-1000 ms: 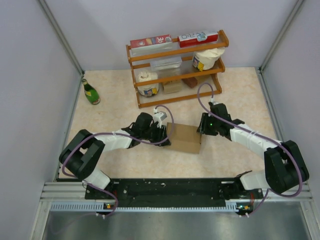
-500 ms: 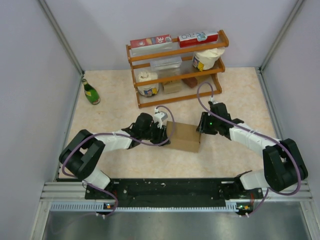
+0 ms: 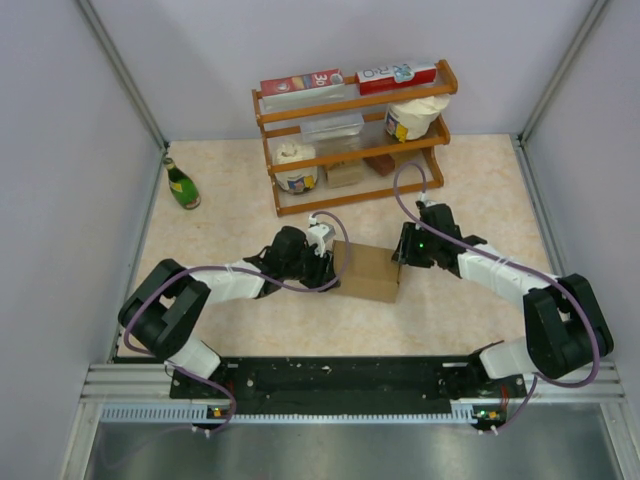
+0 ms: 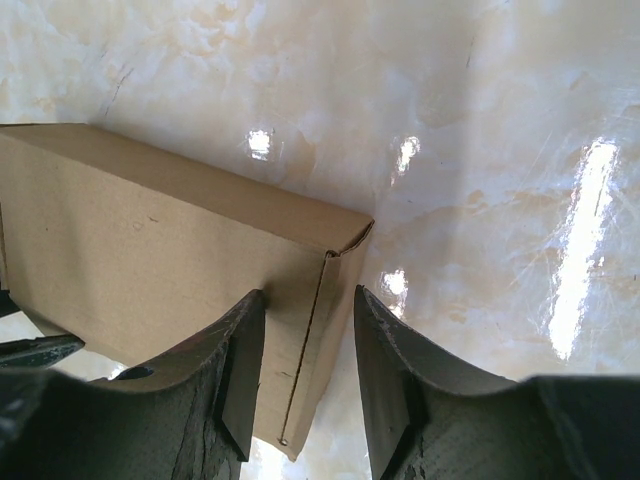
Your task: Fold the paper box
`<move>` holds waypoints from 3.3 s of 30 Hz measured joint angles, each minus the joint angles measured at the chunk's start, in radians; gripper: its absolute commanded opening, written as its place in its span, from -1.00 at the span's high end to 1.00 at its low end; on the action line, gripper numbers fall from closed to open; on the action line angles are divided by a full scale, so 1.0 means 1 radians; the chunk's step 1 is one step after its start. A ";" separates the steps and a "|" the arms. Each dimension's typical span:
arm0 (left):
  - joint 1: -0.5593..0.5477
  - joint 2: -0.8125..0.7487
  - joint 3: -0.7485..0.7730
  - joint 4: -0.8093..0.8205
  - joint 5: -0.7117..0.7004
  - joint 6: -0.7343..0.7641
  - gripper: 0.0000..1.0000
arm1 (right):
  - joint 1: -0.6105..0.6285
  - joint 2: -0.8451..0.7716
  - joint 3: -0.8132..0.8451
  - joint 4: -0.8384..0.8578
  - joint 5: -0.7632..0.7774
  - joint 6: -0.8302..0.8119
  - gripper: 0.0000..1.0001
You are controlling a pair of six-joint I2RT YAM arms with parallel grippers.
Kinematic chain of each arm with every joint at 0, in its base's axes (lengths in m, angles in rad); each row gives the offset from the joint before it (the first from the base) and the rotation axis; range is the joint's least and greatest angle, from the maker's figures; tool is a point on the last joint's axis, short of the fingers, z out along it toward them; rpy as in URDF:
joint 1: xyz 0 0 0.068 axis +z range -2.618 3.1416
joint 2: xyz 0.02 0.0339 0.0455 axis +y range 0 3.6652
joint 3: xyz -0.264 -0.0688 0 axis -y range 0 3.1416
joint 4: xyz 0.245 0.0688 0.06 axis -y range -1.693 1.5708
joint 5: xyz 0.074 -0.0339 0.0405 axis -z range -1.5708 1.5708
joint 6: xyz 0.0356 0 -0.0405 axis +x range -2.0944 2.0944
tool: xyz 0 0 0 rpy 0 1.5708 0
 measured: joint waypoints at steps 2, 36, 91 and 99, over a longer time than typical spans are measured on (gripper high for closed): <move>-0.001 0.000 -0.001 0.000 -0.005 0.000 0.05 | 0.000 0.000 0.000 0.000 0.000 0.000 0.19; 0.048 -0.105 -0.069 -0.063 -0.122 -0.042 0.02 | -0.002 0.007 0.000 0.007 -0.029 0.000 0.19; 0.077 0.071 0.058 -0.042 -0.070 -0.102 0.15 | -0.019 0.006 0.006 -0.003 -0.051 -0.010 0.13; 0.077 -0.065 0.013 -0.149 -0.120 -0.101 0.13 | -0.019 -0.079 0.026 -0.137 -0.059 -0.042 -0.04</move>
